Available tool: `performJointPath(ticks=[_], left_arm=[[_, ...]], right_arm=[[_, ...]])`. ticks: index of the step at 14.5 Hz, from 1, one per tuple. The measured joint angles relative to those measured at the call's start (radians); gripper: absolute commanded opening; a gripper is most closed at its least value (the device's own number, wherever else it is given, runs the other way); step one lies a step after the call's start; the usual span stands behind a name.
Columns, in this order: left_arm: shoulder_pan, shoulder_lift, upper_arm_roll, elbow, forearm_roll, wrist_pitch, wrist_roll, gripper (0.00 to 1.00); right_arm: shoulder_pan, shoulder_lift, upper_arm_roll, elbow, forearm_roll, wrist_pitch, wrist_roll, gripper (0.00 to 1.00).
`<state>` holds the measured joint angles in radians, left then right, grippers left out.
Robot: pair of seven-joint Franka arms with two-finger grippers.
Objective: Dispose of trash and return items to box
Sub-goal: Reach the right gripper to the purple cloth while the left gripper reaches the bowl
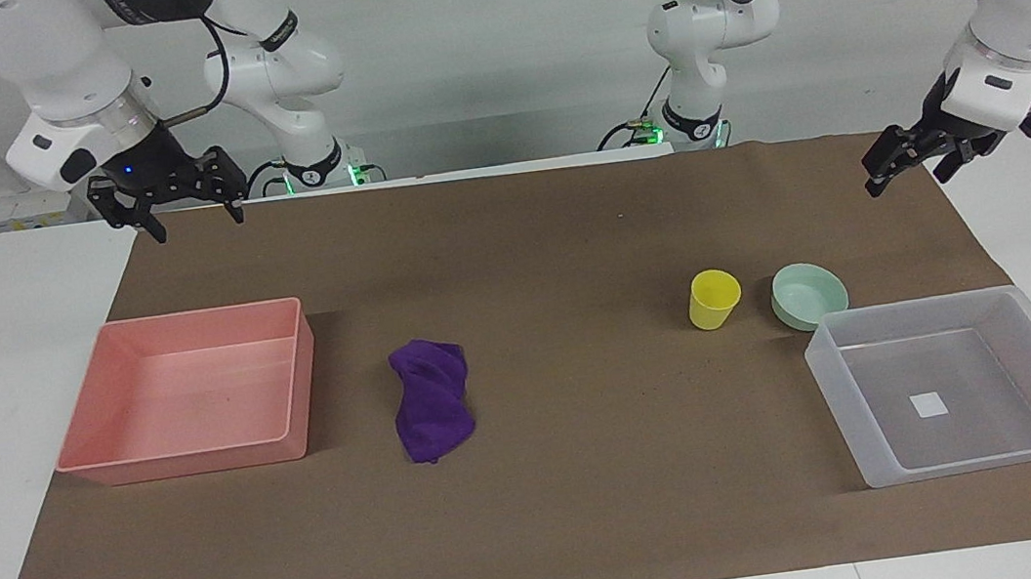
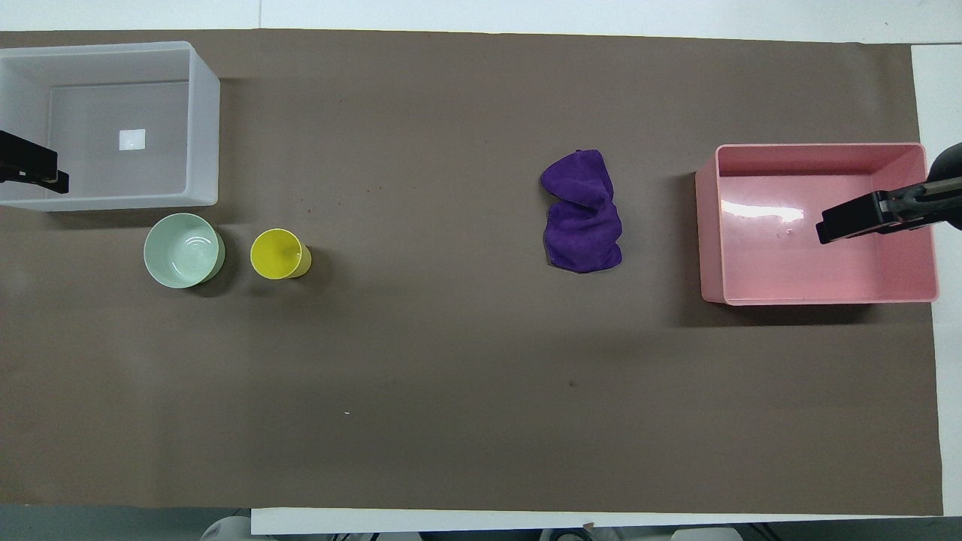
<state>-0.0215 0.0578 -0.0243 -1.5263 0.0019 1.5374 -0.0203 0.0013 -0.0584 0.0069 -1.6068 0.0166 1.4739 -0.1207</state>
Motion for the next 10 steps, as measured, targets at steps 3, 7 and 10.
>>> performJointPath(ticks=[3,7,10], left_arm=[[0.000,0.000,0.000,-0.001,0.000,0.000,0.000,1.00],[0.000,-0.006,0.001,-0.030,0.000,0.015,-0.003,1.00],[0.001,-0.077,0.006,-0.242,0.001,0.224,-0.057,1.00]], right_arm=[[0.000,0.000,0.000,-0.003,0.000,0.013,0.019,1.00],[0.072,0.031,0.002,-0.049,0.044,0.127,0.049,1.00],[0.149,0.137,0.004,-0.068,0.045,0.261,0.091,1.00]])
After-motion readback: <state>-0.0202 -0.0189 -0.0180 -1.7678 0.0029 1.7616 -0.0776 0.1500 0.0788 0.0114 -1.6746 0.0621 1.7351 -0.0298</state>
